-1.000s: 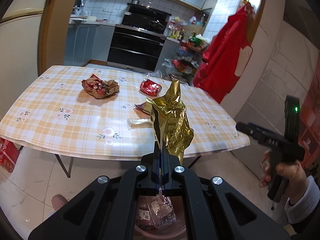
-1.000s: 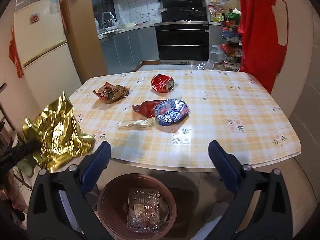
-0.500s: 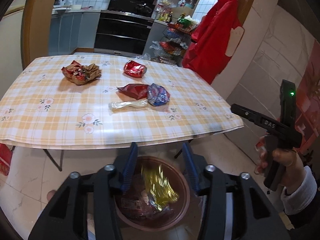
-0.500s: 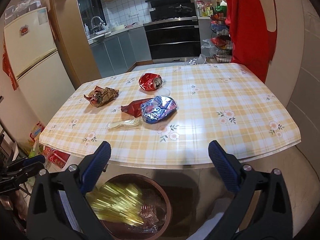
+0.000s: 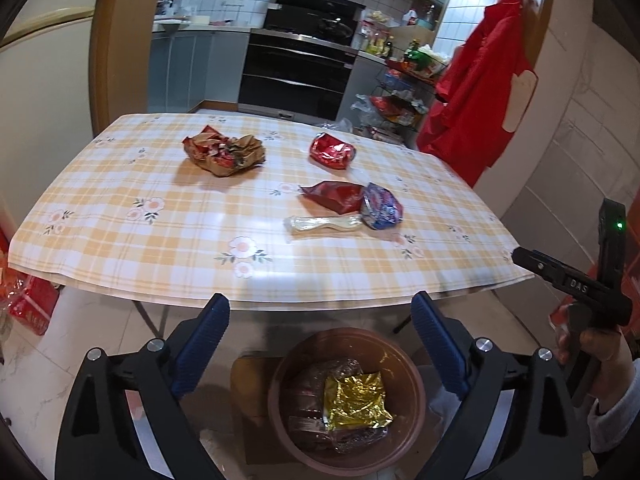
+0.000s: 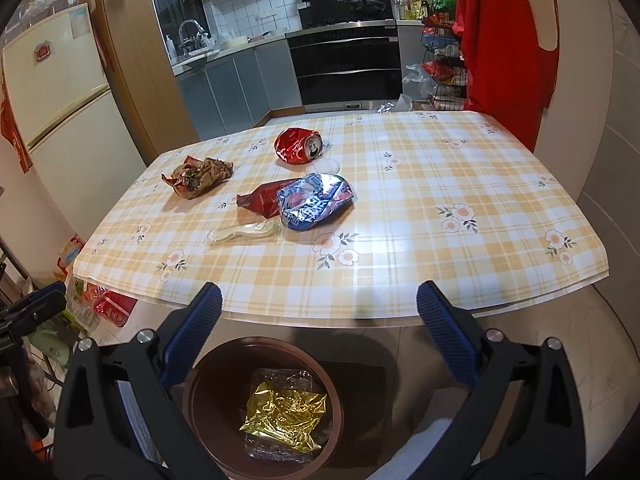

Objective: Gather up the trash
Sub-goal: 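Move the open left tool to the white plastic spoon and grasp it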

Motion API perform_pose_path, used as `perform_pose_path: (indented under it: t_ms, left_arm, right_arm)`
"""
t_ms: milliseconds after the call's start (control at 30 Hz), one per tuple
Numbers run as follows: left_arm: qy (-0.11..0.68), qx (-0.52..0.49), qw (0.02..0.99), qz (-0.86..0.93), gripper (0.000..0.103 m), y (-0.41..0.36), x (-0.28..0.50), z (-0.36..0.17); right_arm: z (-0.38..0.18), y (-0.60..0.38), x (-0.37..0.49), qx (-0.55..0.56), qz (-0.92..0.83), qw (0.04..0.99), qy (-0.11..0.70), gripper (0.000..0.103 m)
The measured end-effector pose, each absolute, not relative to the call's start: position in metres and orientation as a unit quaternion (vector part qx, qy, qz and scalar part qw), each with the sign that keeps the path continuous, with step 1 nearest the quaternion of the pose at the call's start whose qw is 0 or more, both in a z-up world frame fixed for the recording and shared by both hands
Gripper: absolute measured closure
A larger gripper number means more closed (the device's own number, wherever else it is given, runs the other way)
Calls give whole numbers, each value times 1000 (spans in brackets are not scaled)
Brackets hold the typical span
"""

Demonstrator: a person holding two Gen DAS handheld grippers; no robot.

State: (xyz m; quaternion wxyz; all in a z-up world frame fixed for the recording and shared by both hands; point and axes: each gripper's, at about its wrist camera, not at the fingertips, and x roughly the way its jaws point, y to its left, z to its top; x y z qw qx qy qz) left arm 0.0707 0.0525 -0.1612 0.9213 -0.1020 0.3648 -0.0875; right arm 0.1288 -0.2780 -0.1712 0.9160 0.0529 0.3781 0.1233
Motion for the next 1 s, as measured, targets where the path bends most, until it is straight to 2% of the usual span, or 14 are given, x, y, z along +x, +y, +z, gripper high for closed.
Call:
perform_pose_path:
  t_ms: [500, 733, 1000]
  left_arm:
    - [381, -69, 917, -97, 13, 49, 124, -171]
    - [401, -21, 903, -151, 13, 29, 192, -197]
    - [440, 86, 871, -200, 15, -15, 280, -243]
  right_arm:
    - [-193, -271, 165, 48, 141, 903, 404, 7]
    - [-215, -276, 200, 64, 134, 891, 430, 7]
    - [-237, -273, 244, 66, 136, 879, 452, 7]
